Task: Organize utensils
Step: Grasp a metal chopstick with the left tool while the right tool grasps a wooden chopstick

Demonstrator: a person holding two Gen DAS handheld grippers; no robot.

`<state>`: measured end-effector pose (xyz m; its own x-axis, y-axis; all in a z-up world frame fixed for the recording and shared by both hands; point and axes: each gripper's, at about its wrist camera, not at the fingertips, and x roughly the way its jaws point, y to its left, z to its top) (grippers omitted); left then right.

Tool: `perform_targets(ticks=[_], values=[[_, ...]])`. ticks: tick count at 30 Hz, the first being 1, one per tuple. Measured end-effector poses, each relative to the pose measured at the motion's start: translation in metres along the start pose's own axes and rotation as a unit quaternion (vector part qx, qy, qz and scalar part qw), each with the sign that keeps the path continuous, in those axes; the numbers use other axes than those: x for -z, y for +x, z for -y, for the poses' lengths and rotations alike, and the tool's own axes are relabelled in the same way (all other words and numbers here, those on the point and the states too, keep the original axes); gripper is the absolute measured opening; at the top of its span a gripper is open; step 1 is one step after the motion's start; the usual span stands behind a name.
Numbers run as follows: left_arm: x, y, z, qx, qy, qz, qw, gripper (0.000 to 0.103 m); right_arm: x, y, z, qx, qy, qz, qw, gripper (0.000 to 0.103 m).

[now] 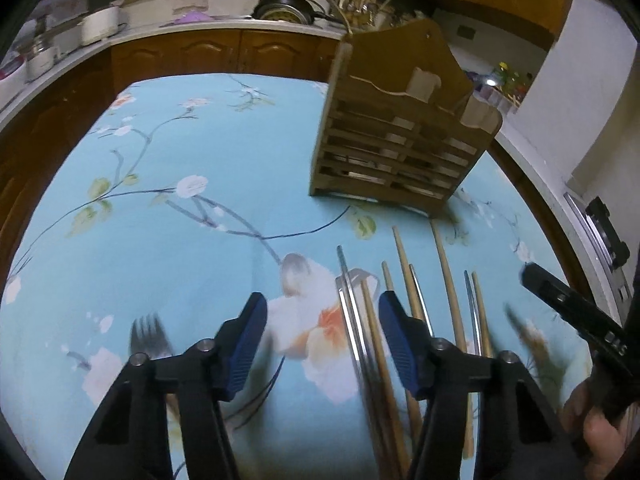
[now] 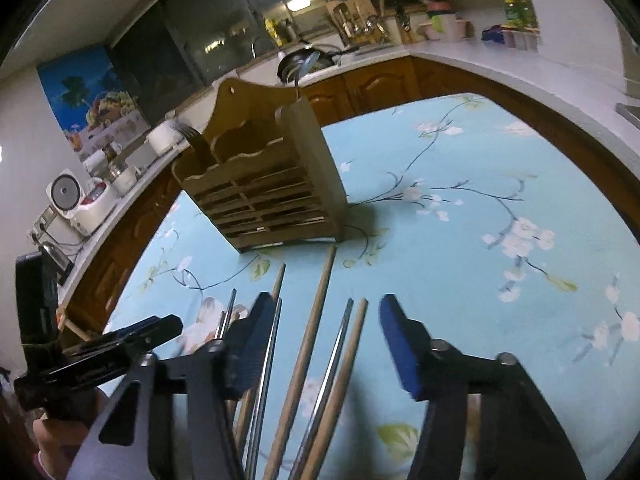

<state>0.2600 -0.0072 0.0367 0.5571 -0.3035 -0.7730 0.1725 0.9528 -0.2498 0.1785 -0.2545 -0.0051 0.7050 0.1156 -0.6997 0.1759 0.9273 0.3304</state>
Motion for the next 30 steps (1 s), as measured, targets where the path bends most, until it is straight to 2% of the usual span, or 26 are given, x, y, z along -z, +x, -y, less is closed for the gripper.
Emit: perform_targets(ticks=[3, 4, 7, 15, 17, 21, 23, 24, 27, 30], values=[[-0.012, 0.018, 0.005, 0.001, 0.009, -0.015, 0.9998, 0.047, -0.009, 0.019, -0.001, 0.001, -0.002, -0.016, 1.0, 0.041], [-0.015, 0.024, 0.006, 0.002, 0.013, -0.019, 0.9997, 0.042, -0.011, 0.024, -0.001, 0.001, -0.002, -0.02, 1.0, 0.037], [-0.025, 0.04, 0.01, -0.002, 0.021, -0.031, 0.9993, 0.036, -0.02, 0.04, 0.0, 0.005, -0.002, -0.03, 1.0, 0.032], [-0.035, 0.08, 0.021, -0.007, 0.048, -0.067, 0.9966, 0.024, -0.03, 0.076, -0.004, 0.027, -0.021, -0.066, 0.997, 0.026], [-0.035, 0.086, 0.023, -0.014, 0.058, -0.063, 0.9962, 0.021, -0.029, 0.085, -0.005, 0.034, -0.028, -0.079, 0.996, 0.024], [-0.035, 0.094, 0.028, -0.028, 0.072, -0.058, 0.9953, 0.008, -0.024, 0.095, -0.023, 0.071, -0.086, -0.084, 0.99, 0.024], [-0.034, 0.096, 0.03, -0.028, 0.077, -0.055, 0.9951, 0.005, -0.021, 0.099, -0.028, 0.087, -0.108, -0.08, 0.987, 0.018], [-0.033, 0.098, 0.03, -0.027, 0.076, -0.053, 0.9953, 0.005, -0.019, 0.099, -0.031, 0.101, -0.122, -0.075, 0.985, 0.011], [-0.032, 0.099, 0.03, -0.023, 0.069, -0.05, 0.9961, 0.004, -0.018, 0.097, -0.031, 0.091, -0.114, -0.074, 0.987, 0.007], [-0.031, 0.091, 0.028, -0.011, 0.059, -0.041, 0.9973, 0.004, -0.02, 0.087, -0.023, 0.061, -0.082, -0.072, 0.992, 0.007]])
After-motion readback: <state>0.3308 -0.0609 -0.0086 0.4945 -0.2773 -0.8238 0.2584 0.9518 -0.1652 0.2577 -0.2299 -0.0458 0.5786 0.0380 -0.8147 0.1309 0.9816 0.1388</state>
